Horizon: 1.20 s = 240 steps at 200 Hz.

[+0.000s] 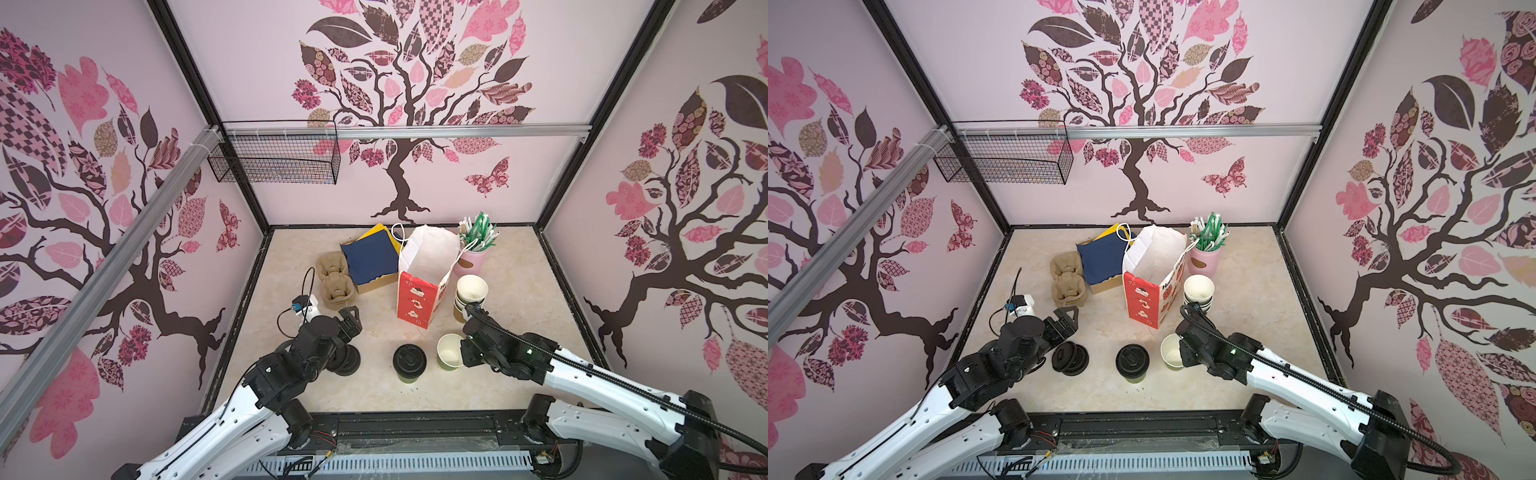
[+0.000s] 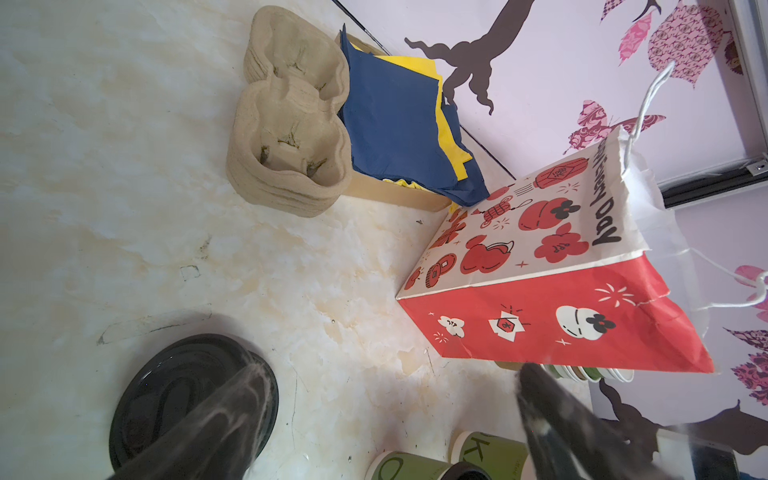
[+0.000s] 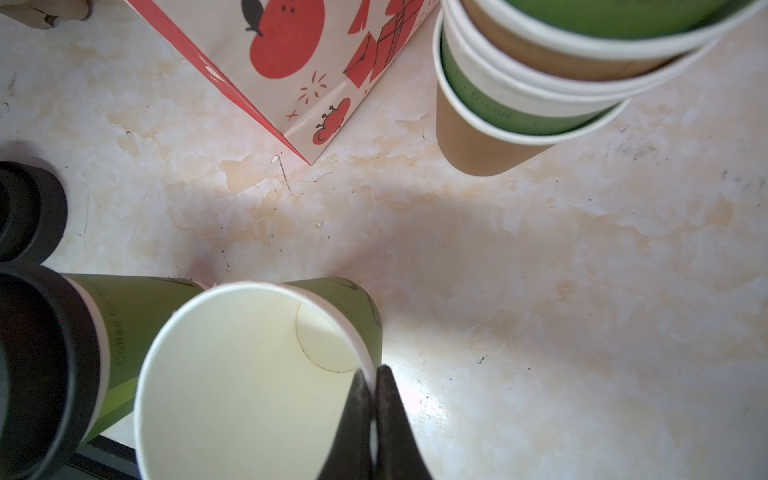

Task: Pack the takeout coffee
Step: 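Lift the top paper cup and set it beside the lidded cup, then grip a black lid with the left gripper while the right draws back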

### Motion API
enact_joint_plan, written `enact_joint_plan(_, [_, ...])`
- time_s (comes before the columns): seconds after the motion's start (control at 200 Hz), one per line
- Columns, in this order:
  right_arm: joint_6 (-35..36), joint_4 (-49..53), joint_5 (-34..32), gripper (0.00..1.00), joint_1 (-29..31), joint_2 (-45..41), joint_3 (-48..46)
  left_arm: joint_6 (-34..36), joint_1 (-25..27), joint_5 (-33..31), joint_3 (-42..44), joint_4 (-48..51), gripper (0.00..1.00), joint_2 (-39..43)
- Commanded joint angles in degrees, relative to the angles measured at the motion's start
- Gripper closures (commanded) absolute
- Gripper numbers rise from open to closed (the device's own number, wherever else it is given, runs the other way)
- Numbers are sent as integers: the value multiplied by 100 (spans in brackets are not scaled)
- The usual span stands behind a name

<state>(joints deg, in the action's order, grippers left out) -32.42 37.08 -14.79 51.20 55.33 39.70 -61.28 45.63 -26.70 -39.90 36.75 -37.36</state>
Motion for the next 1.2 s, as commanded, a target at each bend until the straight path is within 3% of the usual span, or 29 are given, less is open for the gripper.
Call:
enact_joint_plan(0.0, [-231,212,-33,99,18,0,81,-51,-27,-90,122,80,3,15])
enact_joint_plan(0.575, [-1010,736,-121,97,13,70,131,-135,-27,-72,175,50,3,15])
enact_joint_plan(0.92, [-1151,1329,-498,46,15,-204,768,-89,-23,-236,-40,628,4,3])
enact_joint_plan(1.195, [-783,1388,-1271,43,13,-730,1854,228,-91,10,-738,1937,7,-1078])
